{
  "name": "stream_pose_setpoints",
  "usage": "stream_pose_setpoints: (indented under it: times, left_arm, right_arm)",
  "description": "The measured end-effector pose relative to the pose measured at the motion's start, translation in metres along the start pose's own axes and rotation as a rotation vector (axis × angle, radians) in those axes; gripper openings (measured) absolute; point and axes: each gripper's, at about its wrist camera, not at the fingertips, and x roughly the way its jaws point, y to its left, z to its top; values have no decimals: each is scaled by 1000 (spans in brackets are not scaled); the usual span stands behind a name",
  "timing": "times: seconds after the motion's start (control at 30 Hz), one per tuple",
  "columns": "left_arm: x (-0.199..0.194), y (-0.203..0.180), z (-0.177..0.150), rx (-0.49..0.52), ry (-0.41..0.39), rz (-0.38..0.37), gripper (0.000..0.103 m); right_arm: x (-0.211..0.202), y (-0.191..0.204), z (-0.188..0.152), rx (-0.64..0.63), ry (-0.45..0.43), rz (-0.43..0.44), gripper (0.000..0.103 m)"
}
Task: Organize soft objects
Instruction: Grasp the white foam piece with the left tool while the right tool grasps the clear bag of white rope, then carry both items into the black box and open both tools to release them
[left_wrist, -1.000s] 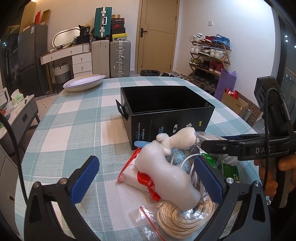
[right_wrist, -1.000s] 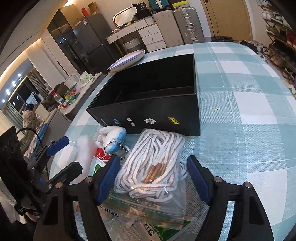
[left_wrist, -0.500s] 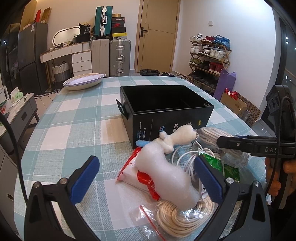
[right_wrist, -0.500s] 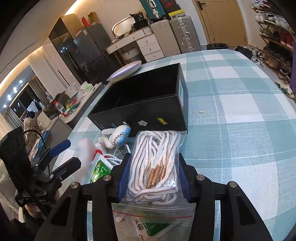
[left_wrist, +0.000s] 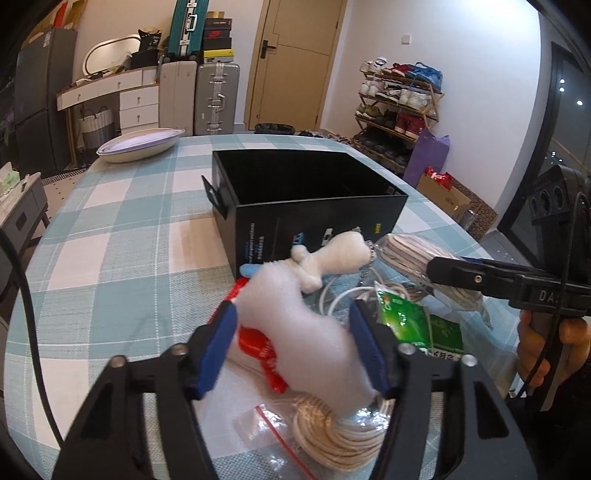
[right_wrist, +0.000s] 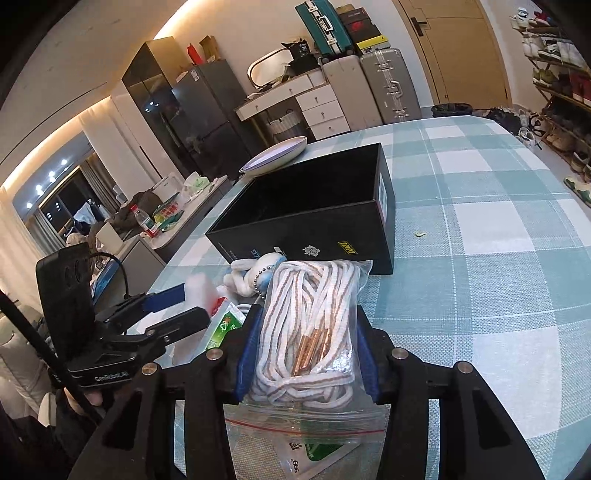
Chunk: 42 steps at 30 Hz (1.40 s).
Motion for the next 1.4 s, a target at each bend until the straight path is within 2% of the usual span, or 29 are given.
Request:
stream_pose_setpoints:
  times: [0.07, 0.23, 0.63, 0.8, 0.97, 1.2, 1.4]
  left_arm:
    - [-2, -2, -1, 9, -4, -9, 41]
    - [-6, -8, -3, 33, -15, 3, 34]
    - [-35, -13, 6, 45, -110, 11, 33]
    - [-49, -14, 13, 50, -146, 19, 33]
    - [-55, -14, 22, 54, -166, 26, 33]
    - [-60, -18, 41, 71, -198, 37, 33]
    - [-55, -17, 58, 69, -207, 52, 33]
  right_arm:
    - [0, 1, 0, 0, -2, -1, 46]
    - [-2, 2, 0, -6, -12, 1, 46]
    - [-20, 8, 0, -42, -74, 34, 46]
    - [-42, 14, 4, -50, -138, 71, 46]
    - [-69, 19, 15, -59, -219, 89, 46]
    - [-93, 25, 36, -74, -290, 94, 46]
    - [-92, 30, 54, -99, -305, 80, 46]
